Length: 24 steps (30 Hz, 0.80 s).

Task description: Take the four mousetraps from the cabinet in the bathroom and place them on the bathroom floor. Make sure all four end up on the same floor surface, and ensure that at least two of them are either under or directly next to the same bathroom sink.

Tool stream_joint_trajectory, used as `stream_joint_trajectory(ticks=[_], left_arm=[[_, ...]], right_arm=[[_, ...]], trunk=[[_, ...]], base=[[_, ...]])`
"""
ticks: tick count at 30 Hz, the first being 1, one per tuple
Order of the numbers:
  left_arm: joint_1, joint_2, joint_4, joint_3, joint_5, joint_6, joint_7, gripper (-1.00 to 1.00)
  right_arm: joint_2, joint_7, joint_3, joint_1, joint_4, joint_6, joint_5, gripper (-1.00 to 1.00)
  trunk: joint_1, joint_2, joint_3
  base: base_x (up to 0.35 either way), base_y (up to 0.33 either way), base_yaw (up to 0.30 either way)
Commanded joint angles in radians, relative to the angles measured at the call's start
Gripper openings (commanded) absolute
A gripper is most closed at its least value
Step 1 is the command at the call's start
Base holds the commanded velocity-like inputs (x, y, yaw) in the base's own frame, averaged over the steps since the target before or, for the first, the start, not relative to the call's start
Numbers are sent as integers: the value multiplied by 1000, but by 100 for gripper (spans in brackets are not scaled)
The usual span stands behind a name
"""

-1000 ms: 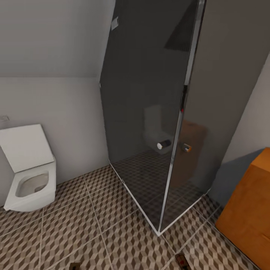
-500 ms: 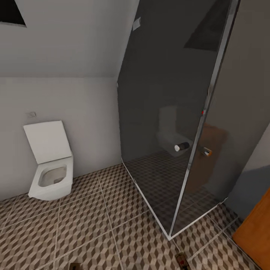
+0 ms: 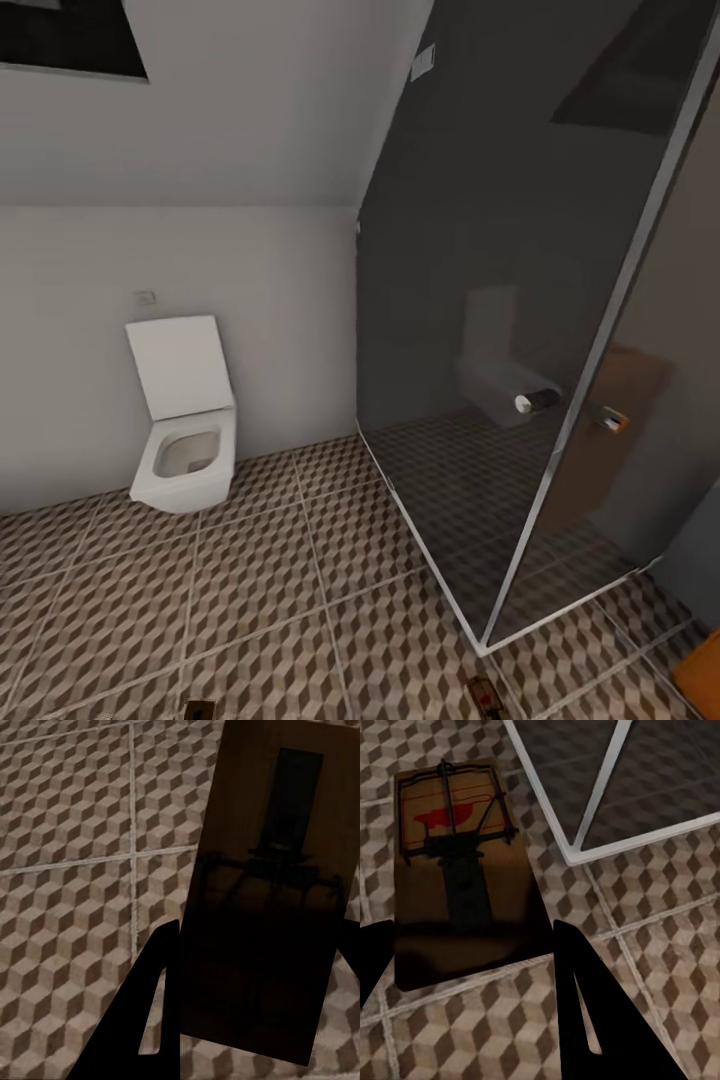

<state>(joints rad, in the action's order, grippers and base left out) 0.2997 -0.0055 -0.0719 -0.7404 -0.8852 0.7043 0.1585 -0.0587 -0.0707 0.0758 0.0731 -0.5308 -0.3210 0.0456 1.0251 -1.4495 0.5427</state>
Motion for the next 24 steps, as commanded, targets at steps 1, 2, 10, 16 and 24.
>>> stream_joint_trajectory(ticks=[1, 2, 10, 16, 24], left_arm=[[1, -1, -2, -4, 12, 1, 16, -100], [1, -1, -2, -4, 12, 1, 16, -100], [1, -1, -2, -4, 12, 1, 16, -100], [1, -1, -2, -4, 12, 1, 16, -100], [1, -1, -2, -4, 12, 1, 16, -100]], right_arm=[[-2, -11, 9, 0, 0, -3, 7, -100], [-1, -11, 9, 0, 0, -3, 8, -100], [-1, -11, 9, 0, 1, -3, 8, -100], [-1, -11, 9, 0, 0, -3, 8, -100], [-1, -11, 9, 0, 1, -3, 7, -100]], trunk=[[0, -1, 1], [0, -1, 1], [0, -1, 1], [0, -1, 1], [0, -1, 1]], base=[[0, 0, 254], [0, 0, 254], [0, 0, 254], [0, 0, 254], [0, 0, 254]])
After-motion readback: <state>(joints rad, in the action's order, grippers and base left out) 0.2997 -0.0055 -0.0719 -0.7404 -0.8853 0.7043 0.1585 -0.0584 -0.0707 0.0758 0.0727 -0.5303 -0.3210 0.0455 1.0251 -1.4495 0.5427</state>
